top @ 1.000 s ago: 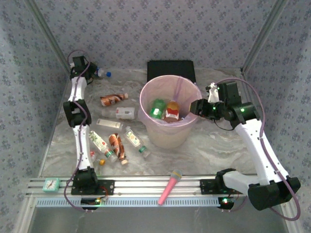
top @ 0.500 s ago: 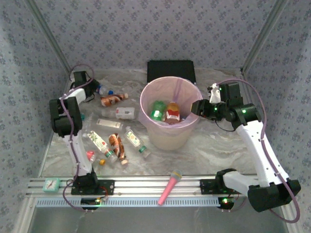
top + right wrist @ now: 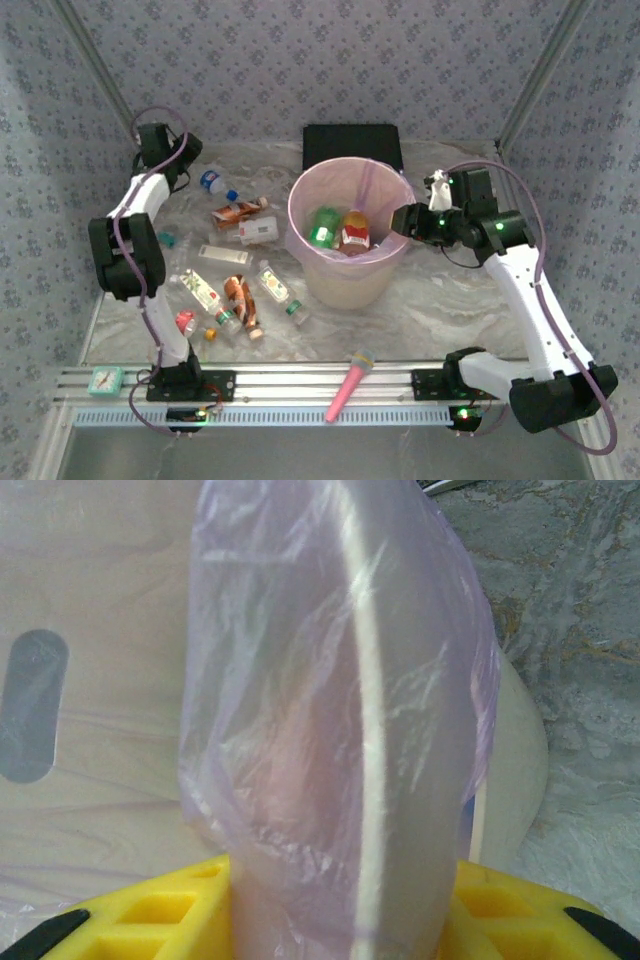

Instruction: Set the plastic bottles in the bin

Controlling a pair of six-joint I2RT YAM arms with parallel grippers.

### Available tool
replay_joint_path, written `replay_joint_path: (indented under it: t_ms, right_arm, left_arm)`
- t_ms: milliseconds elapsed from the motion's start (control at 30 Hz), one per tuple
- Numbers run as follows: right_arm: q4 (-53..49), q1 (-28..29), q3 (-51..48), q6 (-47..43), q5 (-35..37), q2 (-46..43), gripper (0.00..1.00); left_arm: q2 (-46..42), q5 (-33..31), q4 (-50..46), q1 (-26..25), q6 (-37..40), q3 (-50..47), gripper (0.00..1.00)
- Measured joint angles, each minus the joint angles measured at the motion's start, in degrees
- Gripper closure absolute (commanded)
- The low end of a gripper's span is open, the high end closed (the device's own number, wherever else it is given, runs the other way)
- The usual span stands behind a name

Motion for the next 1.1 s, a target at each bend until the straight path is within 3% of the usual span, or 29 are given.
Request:
replay_joint_path:
  t_ms: [167, 300, 400, 600, 833, 1100]
  right_arm:
    - [-0.3, 0.4, 0.3, 0.0, 0.3, 0.0, 0.55]
    - [-0.5, 0.4, 0.3, -0.4, 0.6, -0.1, 0.55]
    - [-0.7, 0.5, 0.3, -0.7, 0.6, -0.2, 0.54]
    - [-1.1, 0.5, 0.3, -0.9, 1.0, -1.5, 0.54]
    - [-1.4, 0.2, 0.1, -0.9, 1.2, -2.8, 0.54]
    - [-0.8, 0.2, -1.1, -0.9, 1.0, -4.1, 0.54]
  left_arm:
    - [-4.2, 1.5, -3.8, -0.9, 1.4, 2.1, 0.2]
    - [1.0, 2.3, -10.4, -1.5, 4.5, 9.0, 0.08]
    - [6.9, -0.9, -16.5, -3.0, 8.0, 13.7, 0.0]
    - [12.4, -9.7, -25.3, -6.6, 11.5, 14.9, 0.0]
    - [15.9, -12.9, -27.7, -7.8, 12.5, 17.4, 0.01]
    - [20.2, -13.4, -27.9, -7.6, 10.8, 19.2, 0.17]
